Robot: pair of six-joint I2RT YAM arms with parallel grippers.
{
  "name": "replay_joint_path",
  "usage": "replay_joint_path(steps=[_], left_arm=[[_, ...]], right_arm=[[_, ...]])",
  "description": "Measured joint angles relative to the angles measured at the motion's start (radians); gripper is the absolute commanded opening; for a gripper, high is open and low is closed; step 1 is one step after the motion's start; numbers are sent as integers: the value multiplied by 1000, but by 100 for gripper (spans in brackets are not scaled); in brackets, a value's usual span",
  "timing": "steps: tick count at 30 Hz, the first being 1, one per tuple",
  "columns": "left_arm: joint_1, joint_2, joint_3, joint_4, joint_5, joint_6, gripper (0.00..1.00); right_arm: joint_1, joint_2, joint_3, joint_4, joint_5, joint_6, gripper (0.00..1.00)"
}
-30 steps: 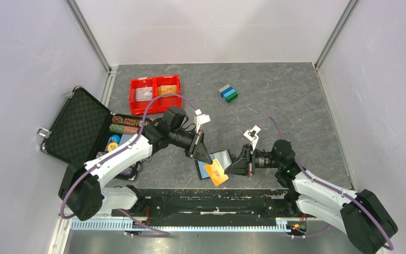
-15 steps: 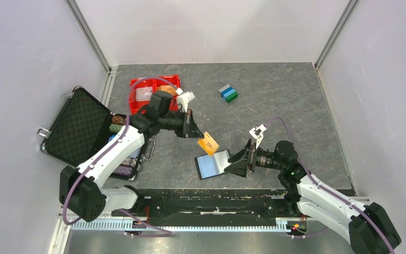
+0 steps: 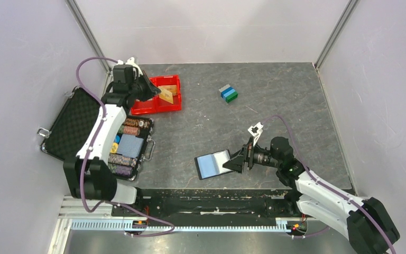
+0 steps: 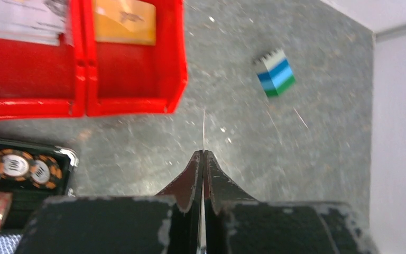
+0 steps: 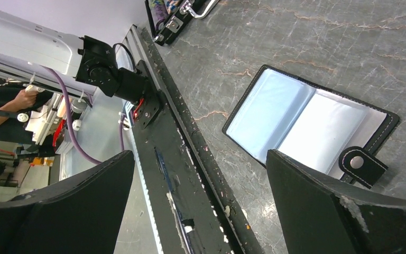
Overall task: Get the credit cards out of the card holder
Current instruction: Place the credit card in the storage box.
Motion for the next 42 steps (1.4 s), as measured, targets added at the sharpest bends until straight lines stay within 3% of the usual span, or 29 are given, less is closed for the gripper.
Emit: replay_joint_path(steps=[11, 29, 42], left_arm=[[29, 269, 125, 137, -157, -11, 2], [49, 560, 219, 365, -52, -27, 2], [49, 615, 249, 401, -51, -27, 2]], right_arm=[[0, 48, 34, -24, 0, -24, 98], [0, 119, 90, -49, 29, -40, 98], [-1, 135, 93, -51, 37, -46, 98]])
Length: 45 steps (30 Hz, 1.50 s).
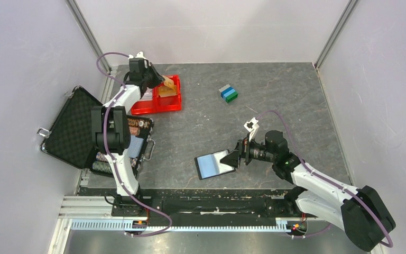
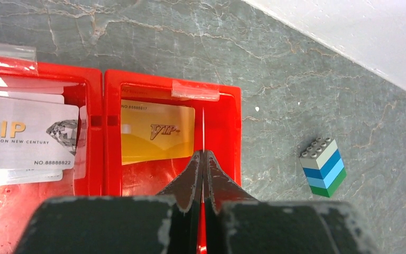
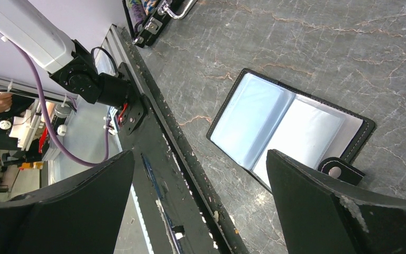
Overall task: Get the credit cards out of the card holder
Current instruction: Place the credit card in the storage box.
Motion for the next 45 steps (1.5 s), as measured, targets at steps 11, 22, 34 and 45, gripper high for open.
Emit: replay_joint_path(steps=[11, 22, 34, 45], left_arm=[[0, 78, 39, 3, 4, 0, 2], [0, 127, 82, -1, 21, 1, 7], [0, 148, 139, -32, 18, 8, 15], [-1, 146, 153, -57, -7, 25, 22]], right_arm=[[-8, 11, 15, -2, 15, -17, 98], [-13, 27, 18, -5, 16, -24, 98], [-18, 36, 29, -13, 18, -24, 98], [-19, 36, 32, -16, 18, -24, 98]])
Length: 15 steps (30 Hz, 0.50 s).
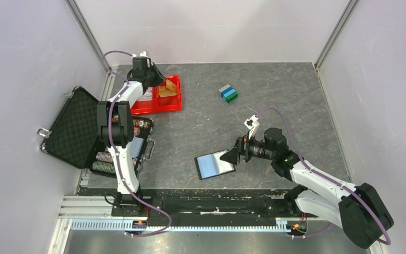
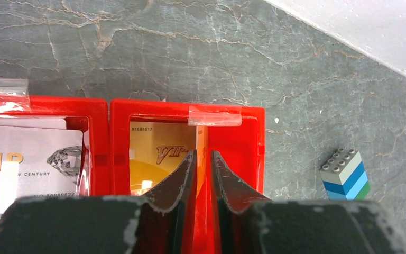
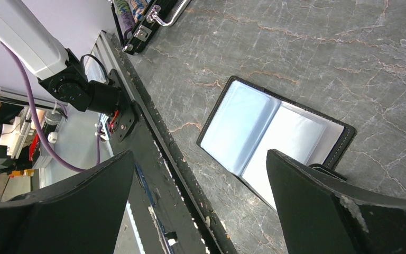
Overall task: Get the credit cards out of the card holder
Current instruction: Place the credit card in the storage box.
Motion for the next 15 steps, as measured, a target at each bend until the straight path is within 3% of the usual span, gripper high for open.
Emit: replay_joint_path(steps=[15], left_arm=[[-17, -18, -41, 22, 67, 29, 22]], right_arm=[[-1, 0, 2, 0, -3, 0, 98]])
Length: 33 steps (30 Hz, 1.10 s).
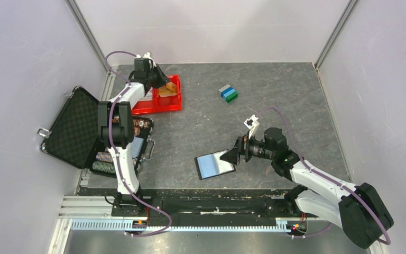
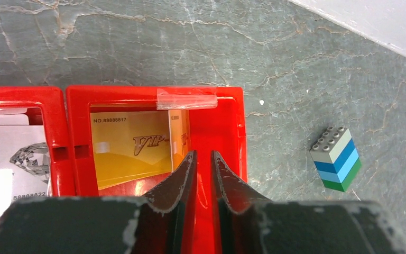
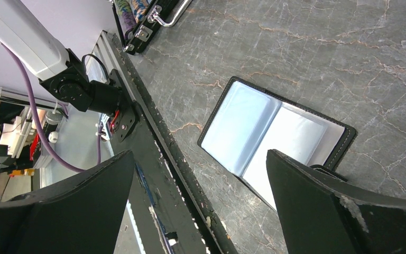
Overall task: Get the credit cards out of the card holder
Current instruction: Place the credit card in the storage box.
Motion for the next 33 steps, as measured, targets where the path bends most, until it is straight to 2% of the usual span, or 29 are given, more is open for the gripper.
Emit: replay_joint_path(steps=[5, 23, 33], left_arm=[[-3, 0, 0, 2, -5, 5, 21], [-5, 36, 59, -172, -166, 60, 20], [-8, 4, 61, -203, -103, 55, 21]], right_arm=[[0, 8, 11, 0, -1, 0, 98], [-12, 15, 19, -4, -5, -13, 98], [-12, 15, 23, -52, 14, -20, 98]])
